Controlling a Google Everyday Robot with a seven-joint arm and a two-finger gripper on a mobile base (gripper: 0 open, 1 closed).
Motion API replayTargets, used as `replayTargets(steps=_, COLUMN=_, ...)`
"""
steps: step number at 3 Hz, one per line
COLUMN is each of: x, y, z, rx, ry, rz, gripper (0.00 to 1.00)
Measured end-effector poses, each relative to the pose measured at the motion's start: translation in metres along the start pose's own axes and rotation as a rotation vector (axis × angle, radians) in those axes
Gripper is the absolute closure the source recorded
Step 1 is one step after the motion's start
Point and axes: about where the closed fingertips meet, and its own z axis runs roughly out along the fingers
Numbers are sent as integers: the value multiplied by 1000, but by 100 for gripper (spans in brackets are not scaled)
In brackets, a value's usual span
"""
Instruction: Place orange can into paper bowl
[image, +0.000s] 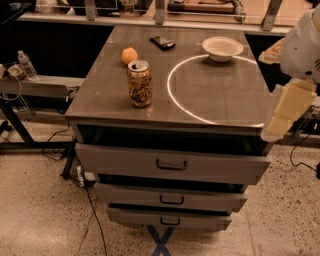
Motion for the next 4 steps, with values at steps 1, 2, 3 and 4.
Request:
replayTargets(steps=1, x=-39, y=-19, z=35, rx=-27, ry=-110, rz=-79, gripper=0)
replayTargets(steps=2, x=-93, y=-38, z=70, rx=-24, ry=-203, rz=-155, gripper=0)
replayTargets(steps=3, x=-152, y=-56, z=91, rx=30, ry=-288, rz=-159, gripper=0)
replayTargets(steps=4, x=-148, y=-54, z=89, rx=28, ry=-282, rz=-166, gripper=0)
